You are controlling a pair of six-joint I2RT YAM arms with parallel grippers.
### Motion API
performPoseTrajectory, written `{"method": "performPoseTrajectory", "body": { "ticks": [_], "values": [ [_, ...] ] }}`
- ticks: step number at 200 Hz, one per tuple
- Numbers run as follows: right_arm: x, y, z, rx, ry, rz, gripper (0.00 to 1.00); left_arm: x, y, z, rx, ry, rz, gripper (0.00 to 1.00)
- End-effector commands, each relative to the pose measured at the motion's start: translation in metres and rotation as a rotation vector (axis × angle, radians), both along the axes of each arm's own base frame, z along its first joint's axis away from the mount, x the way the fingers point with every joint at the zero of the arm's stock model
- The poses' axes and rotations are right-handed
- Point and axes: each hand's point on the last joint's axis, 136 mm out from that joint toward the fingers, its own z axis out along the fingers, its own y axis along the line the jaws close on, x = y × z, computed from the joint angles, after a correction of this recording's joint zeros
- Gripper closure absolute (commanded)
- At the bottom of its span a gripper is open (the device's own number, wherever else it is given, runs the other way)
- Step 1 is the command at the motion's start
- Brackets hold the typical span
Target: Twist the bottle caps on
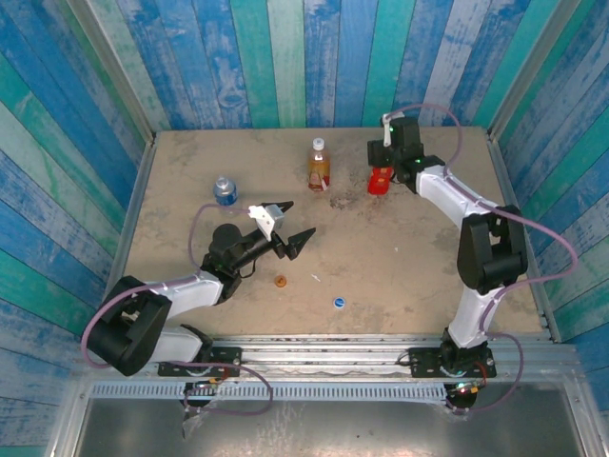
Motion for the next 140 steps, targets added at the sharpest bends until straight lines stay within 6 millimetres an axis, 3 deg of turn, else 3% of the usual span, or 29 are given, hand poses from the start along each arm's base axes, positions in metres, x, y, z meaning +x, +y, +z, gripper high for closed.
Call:
{"method": "performPoseTrajectory", "body": {
  "ticks": [1, 37, 66, 90, 140],
  "values": [
    [0.002, -0.002, -0.011, 0.007, 0.041, -0.003, 0.22, 0.006, -0.001, 0.002, -0.008, -0.002, 0.011, 0.06],
    [0.002, -0.002, -0.018, 0.01, 0.076, -0.003, 0.24, 0.006, -0.001, 0.002, -0.008, -0.002, 0.01, 0.06],
    [0.001, 0.001, -0.009, 0.022, 0.074, 0.011, 0.38, 0.003, -0.002, 0.003, 0.004, -0.028, -0.003, 0.06],
    [-0.003, 0.004, 0.0, 0.029, 0.067, 0.032, 0.43, 0.002, -0.002, 0.003, 0.012, -0.048, -0.007, 0.06],
    [-0.04, 0.019, 0.019, 0.077, 0.062, 0.109, 0.46, 0.01, -0.004, 0.0, 0.014, -0.102, 0.014, 0.06]
  ]
}}
